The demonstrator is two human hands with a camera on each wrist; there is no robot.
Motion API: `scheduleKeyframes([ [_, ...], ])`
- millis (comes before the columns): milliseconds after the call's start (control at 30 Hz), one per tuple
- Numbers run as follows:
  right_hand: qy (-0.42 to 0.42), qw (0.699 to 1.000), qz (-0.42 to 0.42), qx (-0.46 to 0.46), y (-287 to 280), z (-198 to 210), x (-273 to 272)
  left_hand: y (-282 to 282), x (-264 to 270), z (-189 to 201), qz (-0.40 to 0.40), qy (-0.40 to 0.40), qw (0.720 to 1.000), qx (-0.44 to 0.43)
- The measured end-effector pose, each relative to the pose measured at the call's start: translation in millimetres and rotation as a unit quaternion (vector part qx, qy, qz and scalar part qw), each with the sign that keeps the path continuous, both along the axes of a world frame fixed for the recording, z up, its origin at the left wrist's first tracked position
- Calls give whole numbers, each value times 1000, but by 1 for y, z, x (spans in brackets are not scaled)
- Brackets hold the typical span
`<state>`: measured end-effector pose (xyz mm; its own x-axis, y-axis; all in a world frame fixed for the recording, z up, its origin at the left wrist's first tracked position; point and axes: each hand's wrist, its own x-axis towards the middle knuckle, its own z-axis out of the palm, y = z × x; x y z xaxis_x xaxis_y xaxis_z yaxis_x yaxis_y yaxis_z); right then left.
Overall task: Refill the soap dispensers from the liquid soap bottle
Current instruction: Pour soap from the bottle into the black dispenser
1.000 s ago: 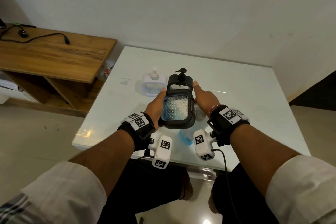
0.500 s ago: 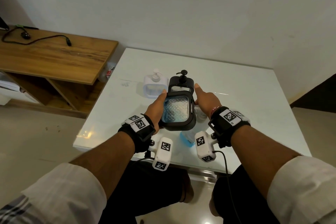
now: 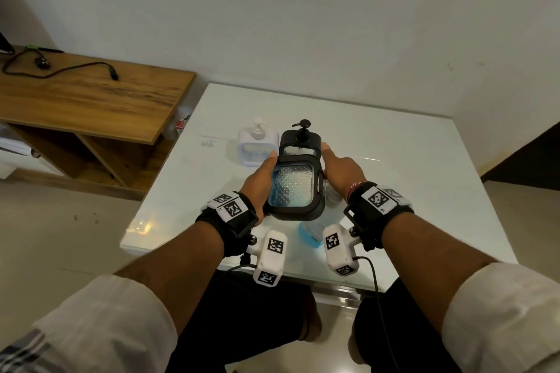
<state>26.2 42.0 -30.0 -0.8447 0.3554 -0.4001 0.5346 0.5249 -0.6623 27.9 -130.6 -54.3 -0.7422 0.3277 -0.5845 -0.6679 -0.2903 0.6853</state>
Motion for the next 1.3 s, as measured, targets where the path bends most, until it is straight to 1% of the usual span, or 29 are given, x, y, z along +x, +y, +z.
scheduleKeyframes([
  [133,14,1000,-9,-15,3,2,1,1,1,2,-1,5,1000,-4],
  [267,6,1000,16,-26,0,11,0,-1,2,3,2,1,1000,8],
  [433,2,1000,2,-9,1,7,-2,-1,-1,1,-7,1,1000,3],
  [567,5,1000,9,-1,2,5,2,-3,0,-2,-10,-5,1000,-1],
  [733,8,999,29,-25,3,17,6,-6,2,-4,-2,-1,1000,-2],
  [833,8,999,35,-15,2,16,5,-8,0,-6,0,2,1000,8],
  [933,-3,1000,21,1,1,9,1,-6,-3,-8,-1,-1,1000,8],
  [1033,0,1000,25,15,3,3,1,-4,-4,-10,-12,-1,1000,5],
  [1300,-1,998,43,-50,3,15,6,-3,-3,-10,-12,9,1000,8],
])
